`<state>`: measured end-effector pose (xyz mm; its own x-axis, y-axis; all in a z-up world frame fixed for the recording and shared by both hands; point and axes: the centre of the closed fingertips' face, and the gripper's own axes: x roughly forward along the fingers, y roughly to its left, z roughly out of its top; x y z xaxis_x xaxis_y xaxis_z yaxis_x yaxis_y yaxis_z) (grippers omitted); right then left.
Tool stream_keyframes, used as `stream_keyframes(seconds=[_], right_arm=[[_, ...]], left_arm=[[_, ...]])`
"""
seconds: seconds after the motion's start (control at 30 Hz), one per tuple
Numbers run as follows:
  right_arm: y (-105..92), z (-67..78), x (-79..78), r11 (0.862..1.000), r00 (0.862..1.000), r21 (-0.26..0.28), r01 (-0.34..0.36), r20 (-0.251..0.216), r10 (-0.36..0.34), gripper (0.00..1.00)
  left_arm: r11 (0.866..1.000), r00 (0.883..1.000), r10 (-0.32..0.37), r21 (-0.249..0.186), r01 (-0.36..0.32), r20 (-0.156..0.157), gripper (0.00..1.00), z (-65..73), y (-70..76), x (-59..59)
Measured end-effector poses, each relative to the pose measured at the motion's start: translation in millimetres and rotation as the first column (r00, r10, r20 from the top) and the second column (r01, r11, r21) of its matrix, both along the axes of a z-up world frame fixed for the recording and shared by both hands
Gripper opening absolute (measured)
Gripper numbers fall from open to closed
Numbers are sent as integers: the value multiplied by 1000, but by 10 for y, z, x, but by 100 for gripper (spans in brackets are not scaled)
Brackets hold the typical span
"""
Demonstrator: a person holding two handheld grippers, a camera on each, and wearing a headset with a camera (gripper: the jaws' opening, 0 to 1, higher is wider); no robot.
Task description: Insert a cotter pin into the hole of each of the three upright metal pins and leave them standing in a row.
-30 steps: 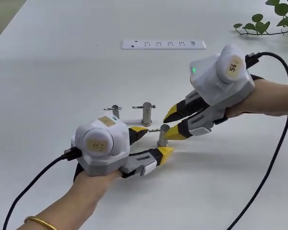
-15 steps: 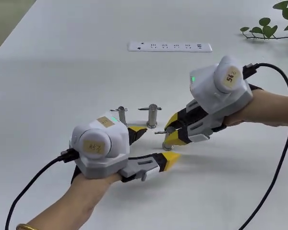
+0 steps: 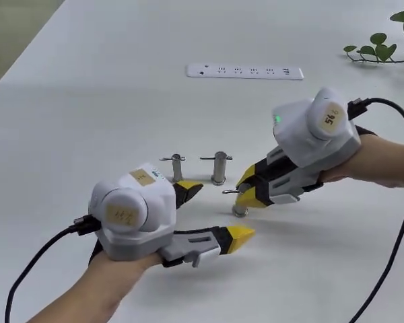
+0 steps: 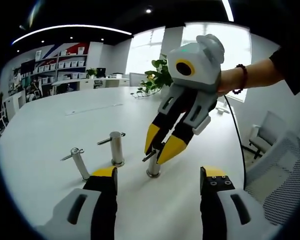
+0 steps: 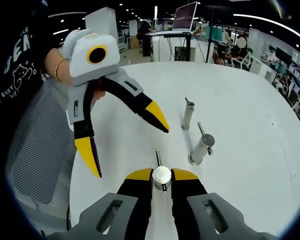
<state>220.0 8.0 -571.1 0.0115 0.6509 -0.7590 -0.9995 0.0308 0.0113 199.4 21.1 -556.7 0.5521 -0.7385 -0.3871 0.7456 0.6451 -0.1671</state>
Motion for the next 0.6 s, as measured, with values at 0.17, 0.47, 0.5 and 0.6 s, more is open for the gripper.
stream_keyframes(seconds=[0.17,0.47,0.5,0.6], right_arm=[[5,5,-12,1000,1000,0,-1,1,1,8],[-8,34,1,1000,1000,-2,-1,9,1,8],[-10,48,16,1000,1000,-1,-1,12,1,8],[-23,82,58,1000,1000,-1,9,19,-9,8]], left_arm=[[1000,1000,5,11,-5,4,70,14,46,-27],[999,999,39,14,-40,27,77,108,165,-17],[999,998,45,15,-45,33,77,121,194,-12],[997,997,66,30,-67,40,77,133,280,7]])
